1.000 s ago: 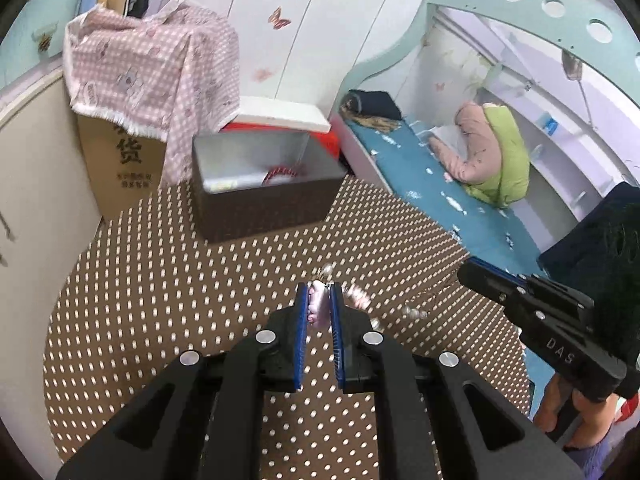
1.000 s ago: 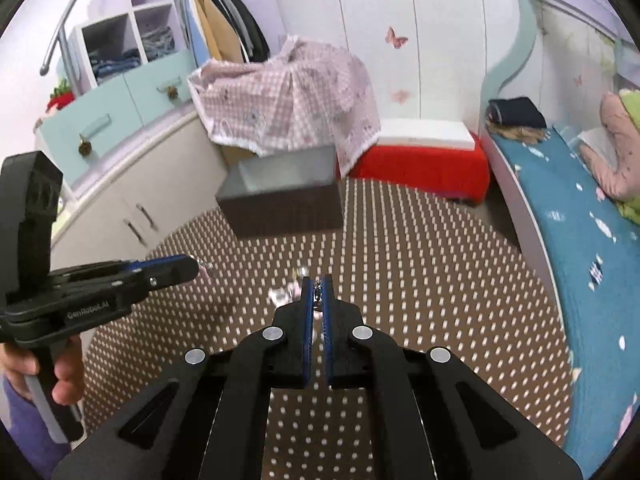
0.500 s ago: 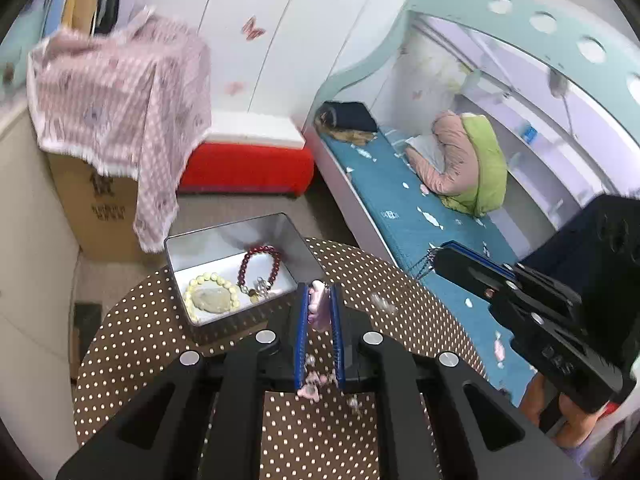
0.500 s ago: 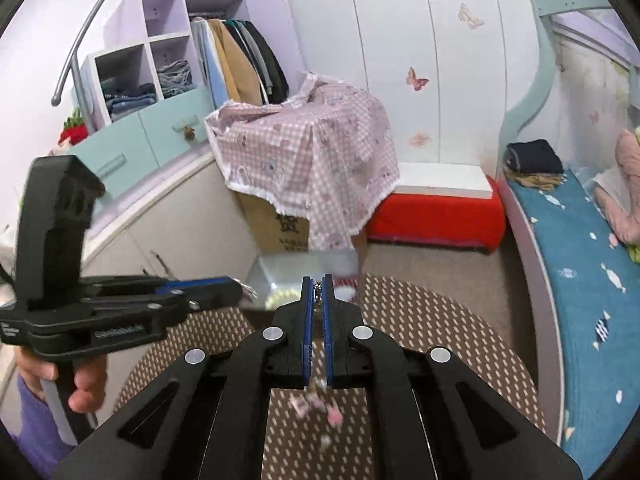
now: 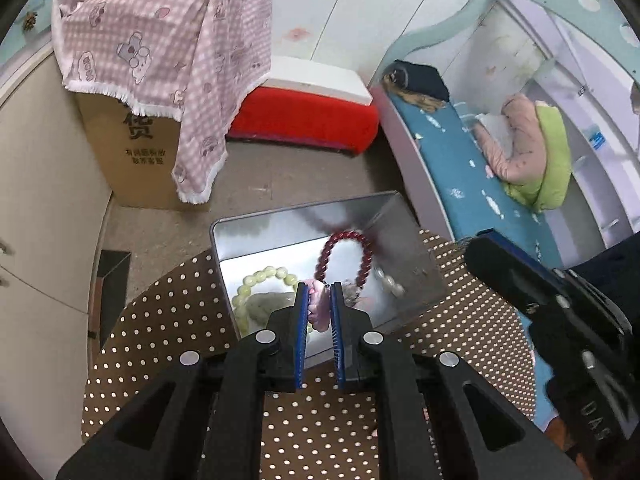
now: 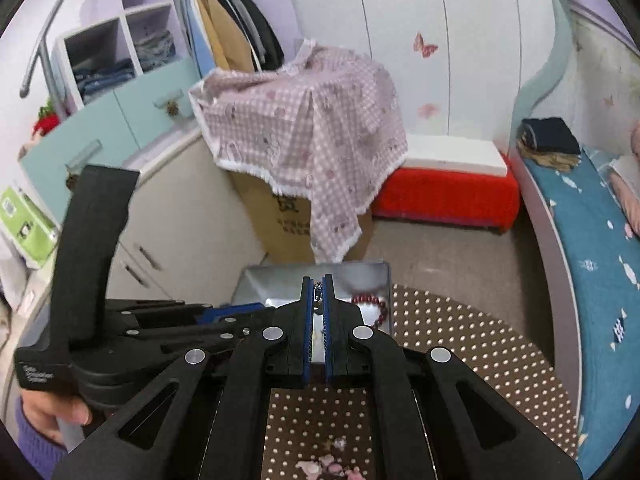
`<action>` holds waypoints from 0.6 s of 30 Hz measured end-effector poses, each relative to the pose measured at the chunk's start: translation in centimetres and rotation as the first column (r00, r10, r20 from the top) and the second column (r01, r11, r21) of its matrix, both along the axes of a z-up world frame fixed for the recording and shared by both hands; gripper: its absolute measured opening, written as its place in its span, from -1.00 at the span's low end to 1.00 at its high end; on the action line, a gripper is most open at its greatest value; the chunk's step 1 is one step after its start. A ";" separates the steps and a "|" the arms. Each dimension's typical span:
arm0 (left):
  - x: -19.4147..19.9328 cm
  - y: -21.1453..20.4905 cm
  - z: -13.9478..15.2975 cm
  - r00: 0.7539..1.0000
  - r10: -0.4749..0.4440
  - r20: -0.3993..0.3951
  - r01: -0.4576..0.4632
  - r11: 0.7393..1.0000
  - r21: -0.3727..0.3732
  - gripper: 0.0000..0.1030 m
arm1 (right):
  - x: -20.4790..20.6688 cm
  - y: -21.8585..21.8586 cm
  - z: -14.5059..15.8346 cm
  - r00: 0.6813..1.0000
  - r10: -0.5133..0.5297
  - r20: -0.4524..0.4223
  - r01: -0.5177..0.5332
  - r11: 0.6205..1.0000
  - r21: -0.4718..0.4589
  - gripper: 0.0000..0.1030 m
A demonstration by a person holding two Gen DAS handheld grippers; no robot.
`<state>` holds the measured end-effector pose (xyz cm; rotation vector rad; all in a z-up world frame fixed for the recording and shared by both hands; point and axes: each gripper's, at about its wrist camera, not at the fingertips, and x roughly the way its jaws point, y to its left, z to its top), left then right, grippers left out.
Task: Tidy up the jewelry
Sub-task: 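Drop the pink charm and silver earring into the grey box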
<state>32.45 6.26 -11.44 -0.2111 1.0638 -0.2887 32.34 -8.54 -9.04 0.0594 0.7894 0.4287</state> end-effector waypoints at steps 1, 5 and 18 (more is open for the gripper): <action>0.0 0.0 -0.3 1.000 -0.001 -0.006 0.001 1.000 0.004 -0.81 | 0.1 0.1 -0.4 1.000 -0.002 -0.007 0.002 1.000 -0.004 -0.91; 0.0 -0.2 -0.6 1.000 -0.004 -0.009 0.004 1.000 0.028 -0.81 | 0.4 0.2 -1.8 0.999 -0.006 -0.034 0.006 1.000 -0.014 -0.91; -1.2 -0.5 0.4 0.999 0.018 0.034 -0.020 0.998 0.060 -0.28 | -0.3 -1.2 -2.5 0.997 -0.031 -0.065 0.032 0.999 0.007 -0.86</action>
